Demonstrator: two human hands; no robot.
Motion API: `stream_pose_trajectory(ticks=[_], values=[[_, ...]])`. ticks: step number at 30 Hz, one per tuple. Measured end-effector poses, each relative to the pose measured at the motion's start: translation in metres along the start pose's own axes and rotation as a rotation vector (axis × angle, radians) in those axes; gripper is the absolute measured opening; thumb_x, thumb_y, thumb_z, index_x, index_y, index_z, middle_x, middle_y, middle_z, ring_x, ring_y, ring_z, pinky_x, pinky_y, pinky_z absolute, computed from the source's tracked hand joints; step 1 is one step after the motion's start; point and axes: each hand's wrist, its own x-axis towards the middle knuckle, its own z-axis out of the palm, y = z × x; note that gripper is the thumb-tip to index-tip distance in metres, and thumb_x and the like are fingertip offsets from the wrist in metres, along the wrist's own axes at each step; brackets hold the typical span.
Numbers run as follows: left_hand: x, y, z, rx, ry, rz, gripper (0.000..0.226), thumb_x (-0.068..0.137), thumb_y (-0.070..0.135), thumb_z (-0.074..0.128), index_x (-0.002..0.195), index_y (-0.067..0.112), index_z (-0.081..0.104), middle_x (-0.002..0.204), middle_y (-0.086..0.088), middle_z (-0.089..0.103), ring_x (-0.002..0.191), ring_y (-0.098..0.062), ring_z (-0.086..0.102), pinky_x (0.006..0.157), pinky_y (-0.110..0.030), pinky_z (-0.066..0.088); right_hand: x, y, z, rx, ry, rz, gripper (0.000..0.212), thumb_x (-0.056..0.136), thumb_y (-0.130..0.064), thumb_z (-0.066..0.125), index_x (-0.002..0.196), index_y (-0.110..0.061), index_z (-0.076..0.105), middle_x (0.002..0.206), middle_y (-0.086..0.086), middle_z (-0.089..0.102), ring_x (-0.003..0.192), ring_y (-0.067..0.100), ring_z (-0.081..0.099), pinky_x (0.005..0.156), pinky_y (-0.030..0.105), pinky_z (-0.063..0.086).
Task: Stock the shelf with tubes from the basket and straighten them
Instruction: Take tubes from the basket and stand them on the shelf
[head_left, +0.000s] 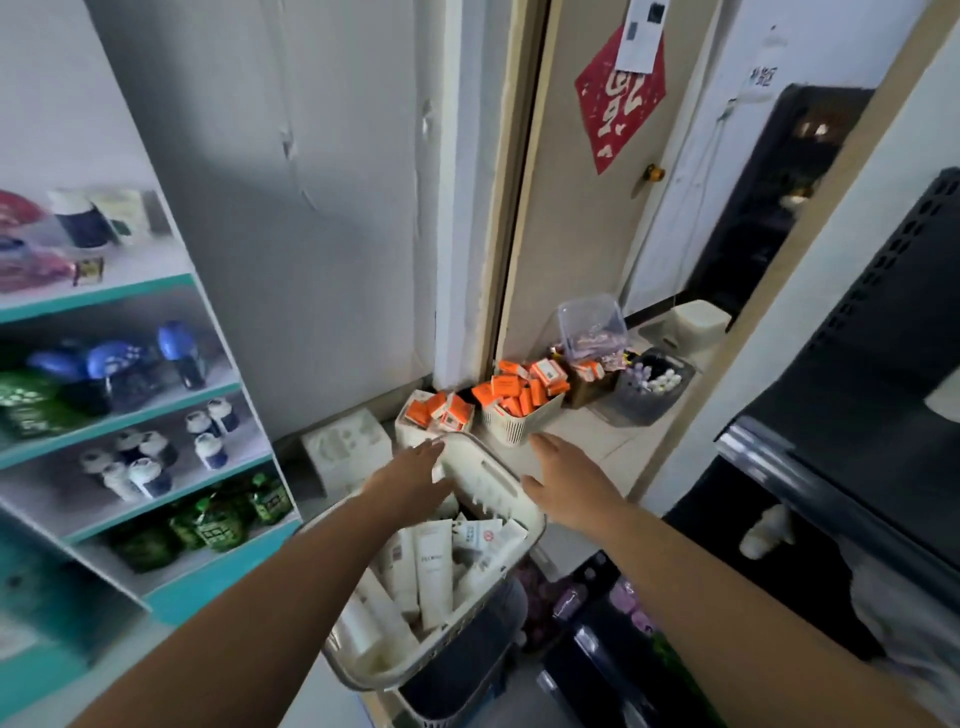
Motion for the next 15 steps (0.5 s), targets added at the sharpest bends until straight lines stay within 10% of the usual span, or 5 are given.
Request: stream_pose_trajectory(ticks=[11, 15], values=[[0.005, -0.080, 0.069, -0.113, -0.086, -0.213, 0.050, 0.089, 0.028, 0.056, 0.137, 0.017, 0.046, 0.129, -0.007, 0.056, 0.113, -0.022, 0.057, 0.091, -0.029, 0.046, 0.032, -0.028, 0.100, 0.185, -0.322, 0.114, 0.059, 0.097, -0.033, 0.050, 0.150, -0.014, 0.031, 0.149, 0.007, 0.040, 0.133, 0.023, 0.043, 0.108, 0.033, 0.036], [-0.002, -0.091, 0.103, -0.247, 0.027, -0.451, 0.056, 0.090, 0.026, 0.055, 0.142, 0.018, 0.035, 0.146, -0.012, 0.037, 0.134, -0.030, 0.036, 0.109, -0.041, 0.033, 0.043, -0.033, 0.128, 0.200, -0.409, 0.119, 0.044, 0.095, -0.030, 0.052, 0.135, -0.014, 0.047, 0.128, 0.006, 0.057, 0.116, 0.025, 0.056, 0.095, 0.033, 0.045]])
